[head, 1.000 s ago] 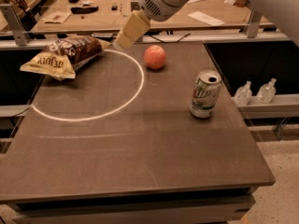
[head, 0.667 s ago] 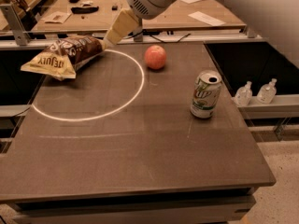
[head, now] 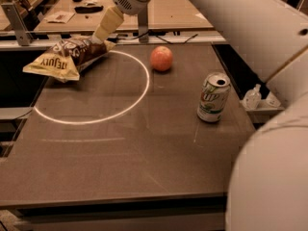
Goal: Move brown chip bag near 7up can
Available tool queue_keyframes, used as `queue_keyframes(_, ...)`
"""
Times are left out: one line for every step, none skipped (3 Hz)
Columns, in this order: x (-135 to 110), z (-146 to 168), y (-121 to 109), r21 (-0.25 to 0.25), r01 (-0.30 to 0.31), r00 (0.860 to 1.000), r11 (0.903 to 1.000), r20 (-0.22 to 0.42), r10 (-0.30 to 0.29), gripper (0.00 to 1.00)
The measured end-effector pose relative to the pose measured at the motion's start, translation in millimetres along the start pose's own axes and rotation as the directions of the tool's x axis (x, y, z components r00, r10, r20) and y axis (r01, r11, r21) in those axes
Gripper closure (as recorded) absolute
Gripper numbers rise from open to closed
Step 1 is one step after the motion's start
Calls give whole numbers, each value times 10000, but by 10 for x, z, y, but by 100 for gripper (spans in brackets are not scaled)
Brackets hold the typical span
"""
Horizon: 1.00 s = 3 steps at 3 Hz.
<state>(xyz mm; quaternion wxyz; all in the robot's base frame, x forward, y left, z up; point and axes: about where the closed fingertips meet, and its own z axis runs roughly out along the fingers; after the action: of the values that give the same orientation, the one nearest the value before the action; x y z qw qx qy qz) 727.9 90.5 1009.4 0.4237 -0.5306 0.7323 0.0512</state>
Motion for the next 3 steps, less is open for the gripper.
queue_keyframes(5,342,119,-1006,-37,9967,9949,-811,-45,0)
queue_keyframes(5,343,120,-1008,-37,9967,9949,-812,-45,0)
queue_keyframes(14,363,143,-899,-649,9968,9938,-514,604,0)
